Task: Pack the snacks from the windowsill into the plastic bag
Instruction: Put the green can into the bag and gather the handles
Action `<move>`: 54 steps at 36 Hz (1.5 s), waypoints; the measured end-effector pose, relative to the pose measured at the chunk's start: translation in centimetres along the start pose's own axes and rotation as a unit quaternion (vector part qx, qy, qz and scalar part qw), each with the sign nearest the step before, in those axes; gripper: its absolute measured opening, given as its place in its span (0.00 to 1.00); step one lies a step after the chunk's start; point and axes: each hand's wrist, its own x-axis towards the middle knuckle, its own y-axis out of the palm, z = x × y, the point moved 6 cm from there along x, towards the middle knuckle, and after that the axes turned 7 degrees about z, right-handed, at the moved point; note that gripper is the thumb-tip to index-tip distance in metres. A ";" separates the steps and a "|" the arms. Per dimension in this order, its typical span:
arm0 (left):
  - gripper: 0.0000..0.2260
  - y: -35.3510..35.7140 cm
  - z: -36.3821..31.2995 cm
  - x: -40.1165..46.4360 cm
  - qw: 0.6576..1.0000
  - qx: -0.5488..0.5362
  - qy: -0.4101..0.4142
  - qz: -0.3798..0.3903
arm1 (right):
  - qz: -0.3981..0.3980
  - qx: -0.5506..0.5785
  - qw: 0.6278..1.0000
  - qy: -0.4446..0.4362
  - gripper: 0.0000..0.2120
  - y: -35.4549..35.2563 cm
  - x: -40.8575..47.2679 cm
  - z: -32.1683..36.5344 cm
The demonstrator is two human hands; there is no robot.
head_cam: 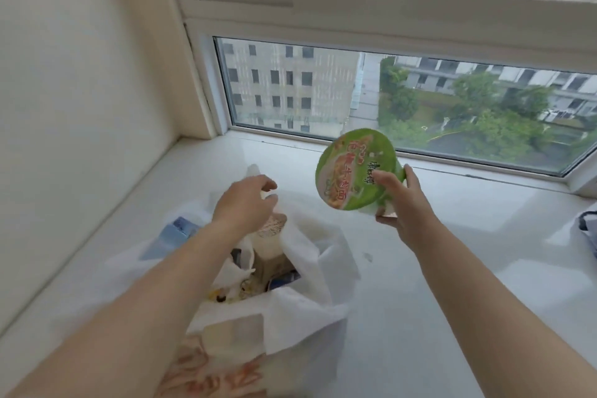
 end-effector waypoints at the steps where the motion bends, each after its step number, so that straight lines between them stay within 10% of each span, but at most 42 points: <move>1: 0.14 -0.8 1.2 -1.3 1.000 -0.012 -0.009 -0.001 | 0.014 0.010 1.000 -0.010 0.47 1.0 -0.8 0.7; 8: 0.42 -1.5 7.2 -8.3 0.996 0.068 -0.045 0.030 | 0.073 0.031 0.996 -0.046 0.33 7.9 -4.9 3.1; 14: 0.15 -2.2 9.1 -9.8 0.960 0.272 0.060 -0.027 | 0.076 0.016 0.997 -0.027 0.41 12.4 -6.9 1.4; 18: 0.04 -7.7 11.9 -10.6 0.972 -0.111 -0.043 -0.205 | 0.051 0.006 0.998 -0.029 0.33 14.0 -7.5 0.3; 22: 0.04 -11.0 14.2 -8.8 0.798 -0.571 -0.091 -0.168 | 0.002 -0.050 0.998 -0.033 0.55 15.9 -7.8 -0.8; 26: 0.09 -12.8 13.5 -7.3 0.723 -0.689 -0.036 -0.029 | -0.018 -0.206 0.978 -0.038 0.54 17.9 -7.9 -2.1; 28: 0.13 -14.3 13.0 -7.0 0.746 -0.665 -0.008 -0.030 | -0.035 -0.308 0.950 -0.048 0.51 18.6 -8.2 -2.6; 33: 0.20 -16.0 10.7 -6.5 0.950 -0.303 0.040 -0.065 | -0.074 -0.442 0.890 -0.084 0.52 20.3 -9.0 -2.2; 37: 0.20 -15.2 8.2 -6.6 0.961 -0.252 0.105 -0.045 | -0.002 -0.549 0.823 -0.145 0.52 23.6 -9.0 -1.1; 54: 0.24 -12.5 6.9 -4.6 0.958 -0.253 0.133 0.021 | 0.087 -0.569 0.811 -0.111 0.51 26.8 -7.9 -3.3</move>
